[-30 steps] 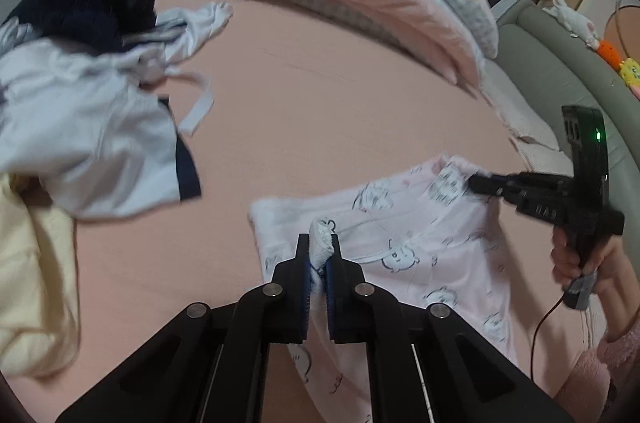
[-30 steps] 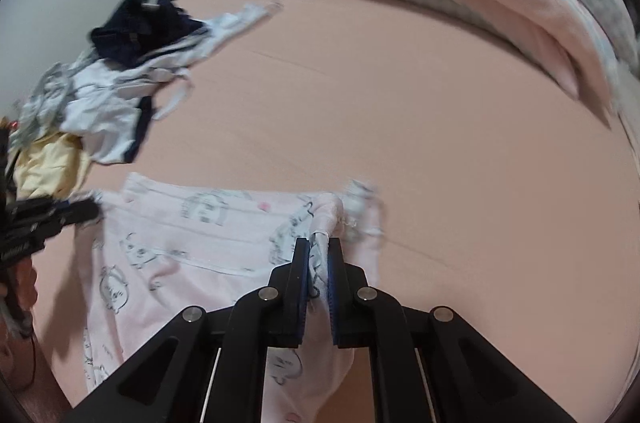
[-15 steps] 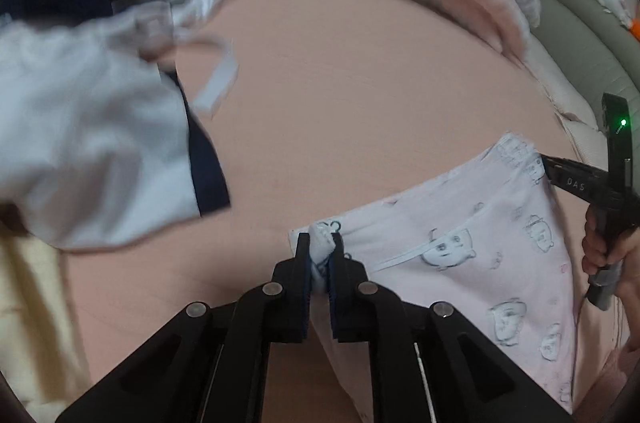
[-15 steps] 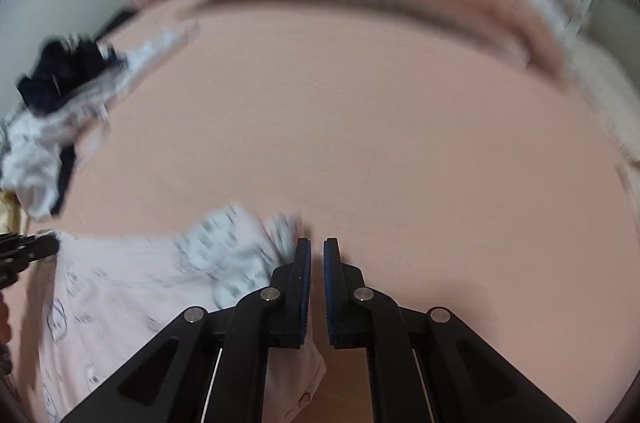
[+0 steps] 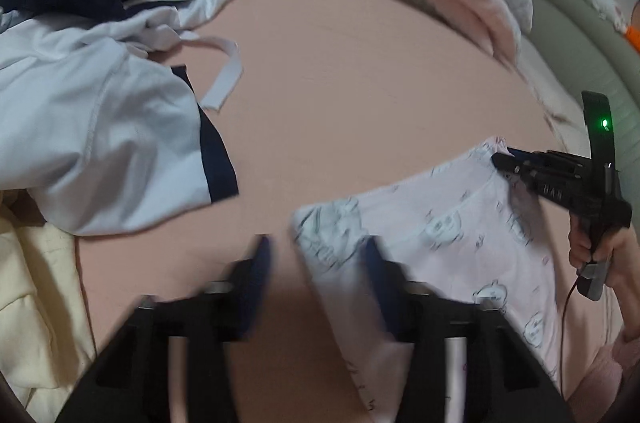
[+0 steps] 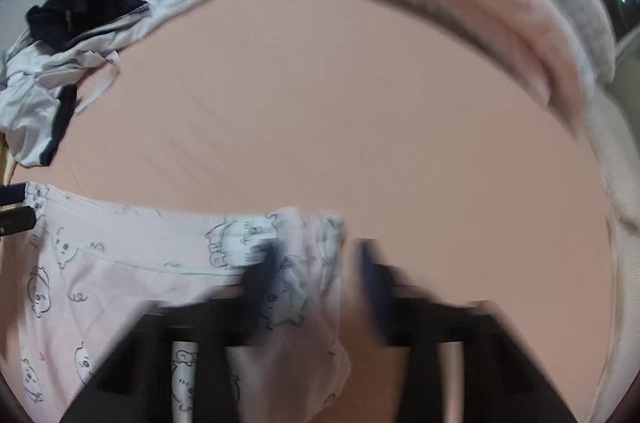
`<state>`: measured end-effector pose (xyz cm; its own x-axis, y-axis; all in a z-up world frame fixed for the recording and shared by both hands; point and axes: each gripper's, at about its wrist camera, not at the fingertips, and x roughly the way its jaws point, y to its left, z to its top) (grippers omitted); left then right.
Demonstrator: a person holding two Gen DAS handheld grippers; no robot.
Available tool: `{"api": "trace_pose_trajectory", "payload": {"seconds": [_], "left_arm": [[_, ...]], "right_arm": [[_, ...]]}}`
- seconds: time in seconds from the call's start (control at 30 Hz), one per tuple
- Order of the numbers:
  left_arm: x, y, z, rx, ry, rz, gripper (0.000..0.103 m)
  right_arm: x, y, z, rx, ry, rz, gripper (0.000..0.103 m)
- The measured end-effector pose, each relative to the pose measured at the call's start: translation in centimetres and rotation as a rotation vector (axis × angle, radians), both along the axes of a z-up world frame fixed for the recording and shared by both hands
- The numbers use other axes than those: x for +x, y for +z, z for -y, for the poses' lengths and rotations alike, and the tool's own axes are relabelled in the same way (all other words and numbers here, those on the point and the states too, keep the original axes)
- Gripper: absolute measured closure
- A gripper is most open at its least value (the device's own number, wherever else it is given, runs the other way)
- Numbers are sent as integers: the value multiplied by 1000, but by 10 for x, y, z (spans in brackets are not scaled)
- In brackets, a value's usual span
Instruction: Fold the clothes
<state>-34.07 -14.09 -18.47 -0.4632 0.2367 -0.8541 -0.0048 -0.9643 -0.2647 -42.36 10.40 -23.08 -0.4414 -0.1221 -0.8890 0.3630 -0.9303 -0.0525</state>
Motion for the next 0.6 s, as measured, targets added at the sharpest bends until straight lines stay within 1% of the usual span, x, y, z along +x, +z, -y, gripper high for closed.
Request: {"api": "trace_pose_trajectory", "payload": {"seconds": [0.07,0.13,0.17,0.23,0.27,0.33,0.37,0.4,0.43,0.47,0.53,0.57,0.6], "left_arm": [[2,8,-5,-22,-7,-37,97],[3,15,-10,-44,-14,-73,97],[4,18,-12,-56,-18,-90,97],[1,15,-18,-74,-27,-96,97],[-1,7,-19,-75,-32,-81,95],[-3,-10,-16,-87,-28,-59,92],[-3,-16,-14,-88,-23,-51,91],[-2,-13,-11,-79,-12,-42,88],[-2,-7,-8,-78,-1,-26,84],[0,0,-4,-79,16,-36,77],[8,15,5,-82,48,-74,71],[13,20,5,-88,48,-76,69],[18,25,5,-94,48,-79,69]], "right_arm": [[7,4,-7,-52,-30,-38,94],[18,13,-13,-66,-30,-98,95],[21,18,-17,-91,-37,-125,95],[22,23,-25,-129,-63,-147,95],[22,23,-30,-143,-80,-148,95],[15,12,-41,-155,-124,-105,95],[10,1,-45,-165,-144,-73,93],[6,-7,-50,-178,-164,-45,91],[6,-6,-55,-206,-184,-42,85],[5,-4,-61,-235,-204,-38,81],[5,10,-73,-306,-236,-32,78],[10,20,-78,-313,-242,-50,78],[16,29,-81,-318,-244,-68,78]]}}
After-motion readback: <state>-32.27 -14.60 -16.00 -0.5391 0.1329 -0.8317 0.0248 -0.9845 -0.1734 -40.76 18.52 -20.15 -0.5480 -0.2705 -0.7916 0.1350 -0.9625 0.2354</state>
